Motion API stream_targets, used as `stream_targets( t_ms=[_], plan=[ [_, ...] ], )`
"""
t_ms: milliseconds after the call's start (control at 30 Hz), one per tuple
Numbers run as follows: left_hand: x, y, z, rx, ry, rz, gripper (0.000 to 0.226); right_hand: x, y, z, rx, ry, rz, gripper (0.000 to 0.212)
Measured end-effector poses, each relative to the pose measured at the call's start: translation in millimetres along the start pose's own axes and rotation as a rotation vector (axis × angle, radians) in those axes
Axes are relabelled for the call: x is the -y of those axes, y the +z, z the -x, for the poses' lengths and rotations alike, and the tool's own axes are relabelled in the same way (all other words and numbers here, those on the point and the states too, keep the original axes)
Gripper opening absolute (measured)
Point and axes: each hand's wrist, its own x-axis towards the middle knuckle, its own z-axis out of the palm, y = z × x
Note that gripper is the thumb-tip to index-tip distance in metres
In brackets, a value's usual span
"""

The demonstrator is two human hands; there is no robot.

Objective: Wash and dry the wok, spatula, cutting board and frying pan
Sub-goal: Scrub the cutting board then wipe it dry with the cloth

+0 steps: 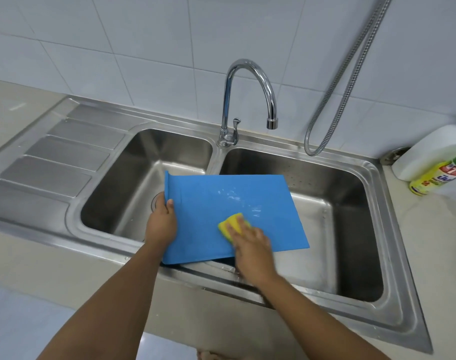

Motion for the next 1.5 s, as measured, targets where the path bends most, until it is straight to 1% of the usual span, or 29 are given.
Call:
stream_targets(
  t_ms=[67, 133, 167, 200, 233, 300, 367, 433, 467, 533, 633, 700, 733, 767, 900, 933, 967, 1000, 1033, 1133, 1167, 1200, 1233, 1267, 1367, 1400, 1433, 1467, 1500],
  plan=[
    [-2, 0, 3, -0.004, -0.006, 0.0, 0.047, -45, -13, -3, -0.034, 0.262, 0.067, 0.068],
    [-3, 1, 5, -0.003, -0.007, 0.002, 0.047, -77, -28, 0, 0.003, 0.62, 0.008, 0.064],
    [-4, 0, 5, -0.003, -0.009, 0.001, 0.047, -78, -31, 1, 0.023, 0.725, -0.011, 0.062],
    [-4, 0, 5, -0.006, -0.013, 0.0, 0.047, -68, -31, 2, 0.029, 0.751, -0.001, 0.061],
    [-4, 0, 5, -0.008, -0.019, 0.0, 0.047, -50, -28, 3, 0.034, 0.708, 0.013, 0.061],
    [-3, 1, 3, -0.009, -0.024, -0.007, 0.047, -3, -16, 7, 0.042, 0.463, 0.005, 0.063],
    [-1, 2, 2, -0.012, -0.026, -0.009, 0.047, 35, -3, 10, 0.076, 0.131, -0.035, 0.061],
    [0, 1, 1, -0.014, -0.021, -0.005, 0.047, 40, 0, 0, 0.085, -0.025, -0.063, 0.057],
    [0, 1, 1, -0.013, -0.017, -0.002, 0.047, 30, -3, -9, 0.068, -0.017, -0.049, 0.056],
    [0, 1, 5, -0.01, -0.009, -0.002, 0.047, -5, -9, -25, -0.007, 0.11, -0.001, 0.057],
    [-4, 1, 12, -0.016, 0.001, 0.0, 0.045, -69, -24, -39, -0.083, 0.541, -0.007, 0.057],
    [-6, 1, 13, -0.022, 0.003, -0.014, 0.044, -73, -29, -42, -0.098, 0.777, -0.021, 0.053],
    [-6, 1, 13, -0.022, 0.005, -0.018, 0.044, -60, -27, -43, -0.095, 0.762, -0.008, 0.053],
    [-6, 1, 12, -0.023, 0.004, -0.017, 0.044, -41, -22, -43, -0.093, 0.656, -0.004, 0.054],
    [-5, 2, 12, -0.035, 0.006, -0.015, 0.044, 19, 6, -34, -0.05, -0.136, 0.005, 0.053],
    [-6, 1, 12, -0.033, 0.01, -0.02, 0.045, 12, 5, -42, -0.05, -0.259, 0.018, 0.052],
    [-6, 1, 13, -0.03, 0.01, -0.025, 0.045, -1, 1, -51, -0.071, -0.3, 0.049, 0.052],
    [-6, 0, 12, -0.025, 0.008, -0.029, 0.045, -17, -4, -61, -0.077, -0.248, 0.081, 0.054],
    [-7, 0, 13, -0.02, 0.006, -0.028, 0.045, -35, -12, -71, -0.093, -0.115, 0.1, 0.055],
    [-7, 0, 14, -0.017, 0.012, -0.012, 0.045, -78, -26, -89, -0.097, 0.534, -0.01, 0.053],
    [-8, 1, 14, -0.017, 0.011, -0.013, 0.045, -73, -28, -90, -0.116, 0.656, -0.026, 0.053],
    [-8, 1, 13, -0.016, 0.005, -0.017, 0.045, -59, -28, -89, -0.114, 0.675, -0.021, 0.053],
    [-8, 1, 13, -0.016, 0.002, -0.021, 0.045, -39, -25, -86, -0.093, 0.595, -0.021, 0.055],
    [-7, 1, 12, -0.017, 0.002, -0.023, 0.044, -19, -19, -82, -0.078, 0.429, -0.024, 0.057],
    [-7, 1, 13, -0.027, 0.009, -0.011, 0.043, 21, 4, -64, -0.004, -0.21, 0.003, 0.056],
    [-6, 1, 13, -0.027, 0.009, -0.007, 0.043, 16, 2, -70, 0.018, -0.331, 0.015, 0.053],
    [-6, 1, 14, -0.024, 0.008, -0.006, 0.044, 4, 0, -82, -0.013, -0.372, 0.034, 0.051],
    [-6, 1, 14, -0.02, 0.006, -0.007, 0.044, -11, -4, -94, -0.05, -0.325, 0.067, 0.051],
    [-6, 1, 14, -0.016, 0.006, -0.005, 0.045, -29, -10, -107, -0.091, -0.209, 0.095, 0.051]
  ],
)
